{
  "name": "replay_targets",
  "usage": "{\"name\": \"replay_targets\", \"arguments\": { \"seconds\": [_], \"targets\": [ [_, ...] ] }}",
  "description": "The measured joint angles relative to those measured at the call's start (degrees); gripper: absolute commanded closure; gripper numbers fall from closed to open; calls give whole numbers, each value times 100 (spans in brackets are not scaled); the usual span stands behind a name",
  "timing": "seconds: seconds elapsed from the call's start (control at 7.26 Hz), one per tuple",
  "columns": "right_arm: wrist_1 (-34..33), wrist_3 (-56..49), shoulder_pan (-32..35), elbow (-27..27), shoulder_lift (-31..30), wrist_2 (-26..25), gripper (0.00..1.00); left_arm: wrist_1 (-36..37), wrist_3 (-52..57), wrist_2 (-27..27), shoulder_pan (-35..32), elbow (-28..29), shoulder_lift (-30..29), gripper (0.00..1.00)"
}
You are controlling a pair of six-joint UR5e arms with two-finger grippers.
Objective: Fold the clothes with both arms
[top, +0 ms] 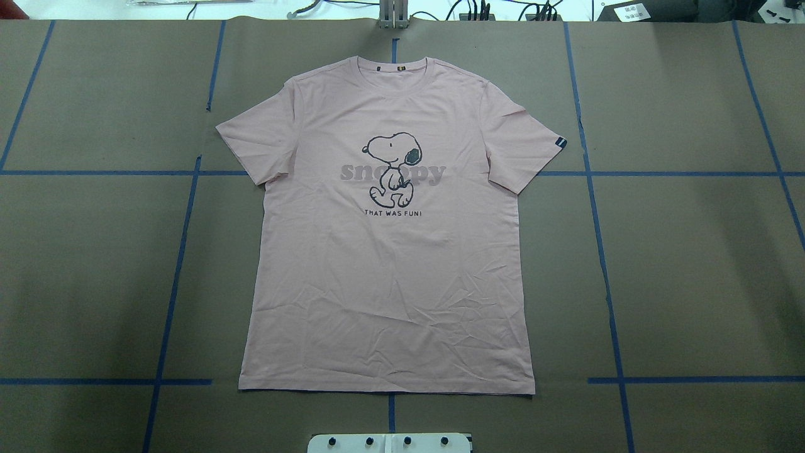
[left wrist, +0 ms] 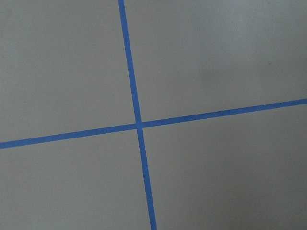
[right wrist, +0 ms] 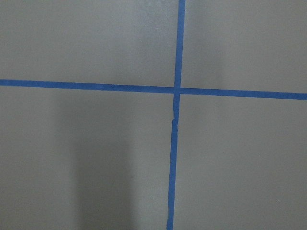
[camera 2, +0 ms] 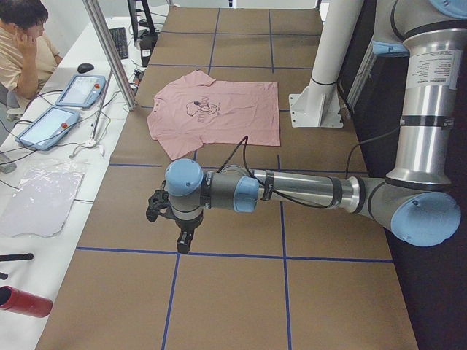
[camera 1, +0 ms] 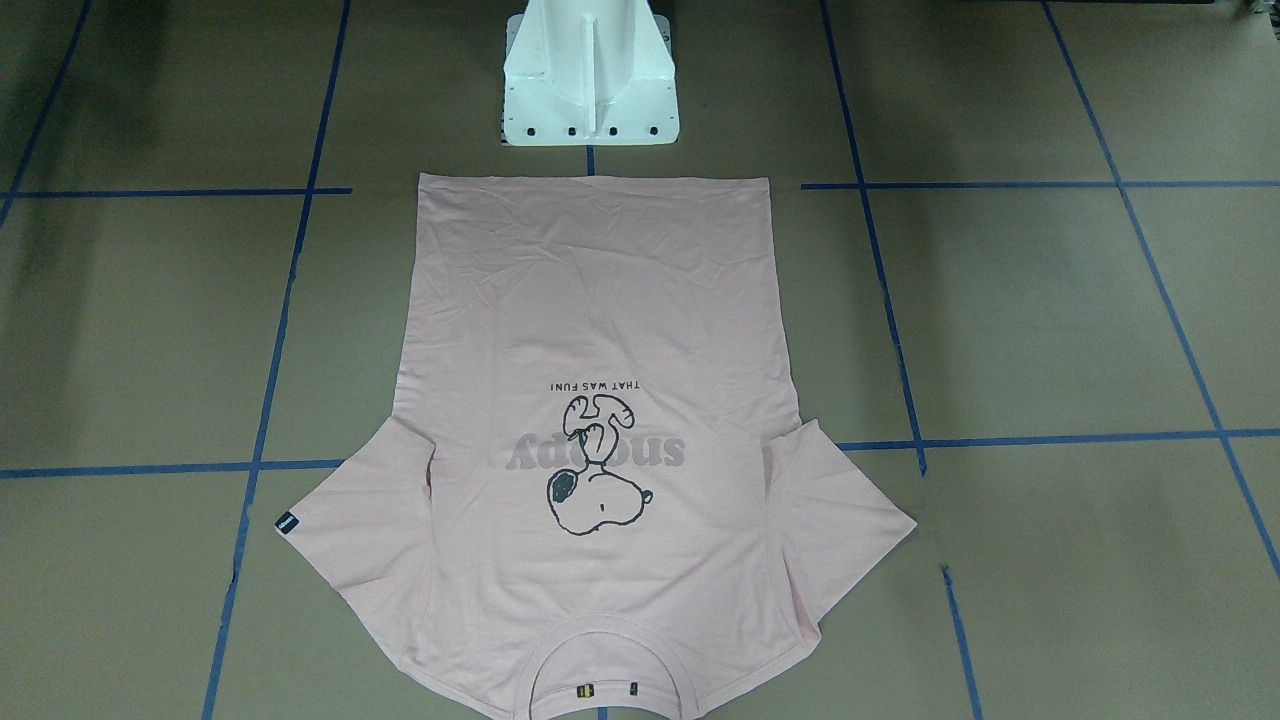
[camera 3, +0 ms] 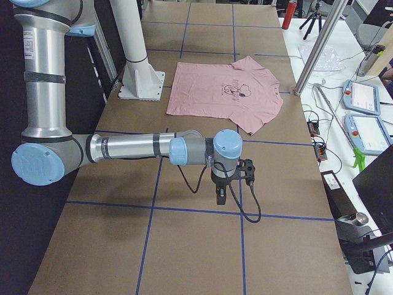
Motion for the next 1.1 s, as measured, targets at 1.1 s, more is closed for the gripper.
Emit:
{"name": "replay_targets", "arguments": {
  "seconds": [1.1],
  "targets": [
    [1756,3078,-1734,-261,769,67,0,-203,-3,-709,50,-255,149,0]
  ]
}}
